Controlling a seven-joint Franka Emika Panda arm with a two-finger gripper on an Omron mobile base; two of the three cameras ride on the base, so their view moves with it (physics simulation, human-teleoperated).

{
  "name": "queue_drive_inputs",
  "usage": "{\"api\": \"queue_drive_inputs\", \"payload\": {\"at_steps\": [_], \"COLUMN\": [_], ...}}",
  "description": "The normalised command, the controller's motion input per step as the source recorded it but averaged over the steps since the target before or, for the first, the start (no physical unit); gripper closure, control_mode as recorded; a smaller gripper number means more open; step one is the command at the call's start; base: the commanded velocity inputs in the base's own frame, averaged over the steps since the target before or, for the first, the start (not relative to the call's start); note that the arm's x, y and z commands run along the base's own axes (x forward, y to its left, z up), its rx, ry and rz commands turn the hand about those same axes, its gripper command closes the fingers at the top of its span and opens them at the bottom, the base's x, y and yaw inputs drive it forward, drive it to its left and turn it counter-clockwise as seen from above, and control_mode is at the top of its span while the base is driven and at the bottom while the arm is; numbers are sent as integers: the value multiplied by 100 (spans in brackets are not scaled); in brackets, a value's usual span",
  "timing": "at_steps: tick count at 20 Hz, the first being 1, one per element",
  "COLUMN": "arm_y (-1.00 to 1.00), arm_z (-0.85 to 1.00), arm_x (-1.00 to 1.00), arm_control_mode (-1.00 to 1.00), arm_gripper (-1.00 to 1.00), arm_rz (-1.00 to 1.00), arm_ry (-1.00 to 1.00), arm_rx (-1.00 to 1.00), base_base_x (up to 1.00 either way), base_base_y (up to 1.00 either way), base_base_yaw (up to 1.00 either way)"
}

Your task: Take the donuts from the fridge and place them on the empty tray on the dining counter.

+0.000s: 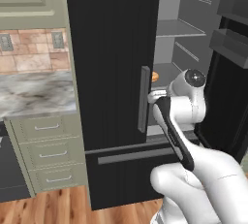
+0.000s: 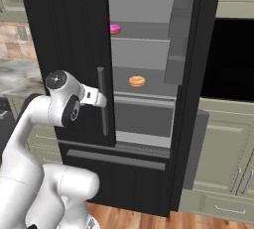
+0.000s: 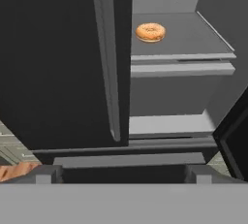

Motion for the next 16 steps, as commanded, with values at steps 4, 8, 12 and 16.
{"api": "queue_drive_inputs", "payload": {"at_steps": [4,8,12,16], "arm_y": [0,0,0,0], "arm_z": [0,0,-18,-20], "arm_x": [30,31,22,41], "arm_control_mode": [-100,-100,-100,-100], "arm_gripper": [-100,-100,-100,-100], "arm_rz": [7,6,0,0], "arm_ry": [17,8,-25,-38], "arm_rx": [0,0,0,0], "base_base_x": [0,0,0,0], "base_base_y": [0,0,0,0], "base_base_yaw": [0,0,0,0]}}
